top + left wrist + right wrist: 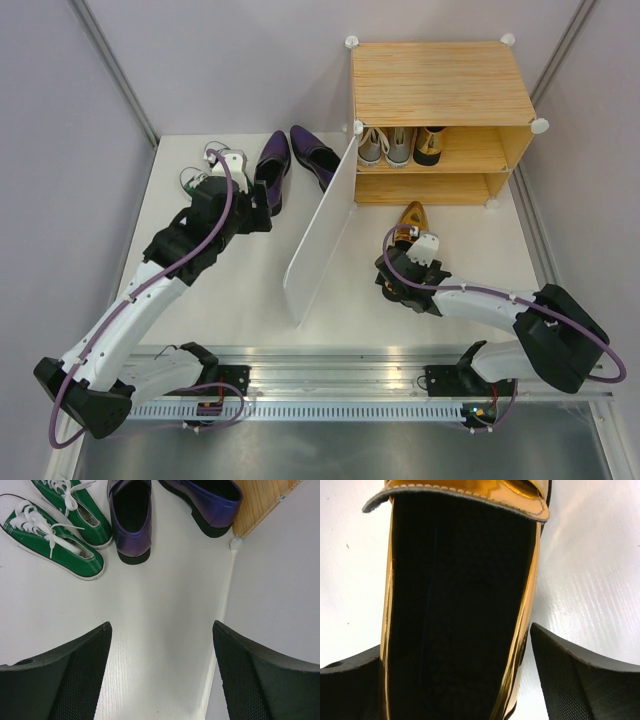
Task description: Place and organize the shoes in the shoe cabinet
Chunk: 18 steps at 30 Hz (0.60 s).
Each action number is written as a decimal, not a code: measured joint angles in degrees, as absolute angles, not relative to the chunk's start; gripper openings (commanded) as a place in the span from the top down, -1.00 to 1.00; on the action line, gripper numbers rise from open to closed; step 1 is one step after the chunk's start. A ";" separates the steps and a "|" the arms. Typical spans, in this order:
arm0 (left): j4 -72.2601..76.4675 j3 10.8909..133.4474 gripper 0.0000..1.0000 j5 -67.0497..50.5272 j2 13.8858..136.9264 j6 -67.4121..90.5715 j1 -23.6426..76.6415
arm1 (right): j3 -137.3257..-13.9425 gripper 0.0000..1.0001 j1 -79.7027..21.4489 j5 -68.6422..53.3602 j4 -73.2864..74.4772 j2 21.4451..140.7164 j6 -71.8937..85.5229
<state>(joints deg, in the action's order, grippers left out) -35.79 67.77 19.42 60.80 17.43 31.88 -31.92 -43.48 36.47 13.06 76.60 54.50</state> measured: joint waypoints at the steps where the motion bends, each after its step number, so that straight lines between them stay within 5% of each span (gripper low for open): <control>1: -35.79 67.75 -0.69 19.35 60.80 17.43 31.88 | -31.79 -0.74 -43.40 36.10 12.69 76.66 54.24; 8: -35.75 67.64 -0.69 18.92 60.82 17.41 31.88 | -31.51 -0.63 -40.99 32.03 10.94 76.31 50.70; 10: -35.68 67.59 -0.69 18.90 60.82 17.43 31.88 | -31.51 -0.26 -39.20 30.00 10.57 76.09 49.15; 18: -35.53 67.51 -0.69 18.79 60.82 17.43 31.90 | -31.90 0.45 -34.33 24.14 11.79 73.73 42.50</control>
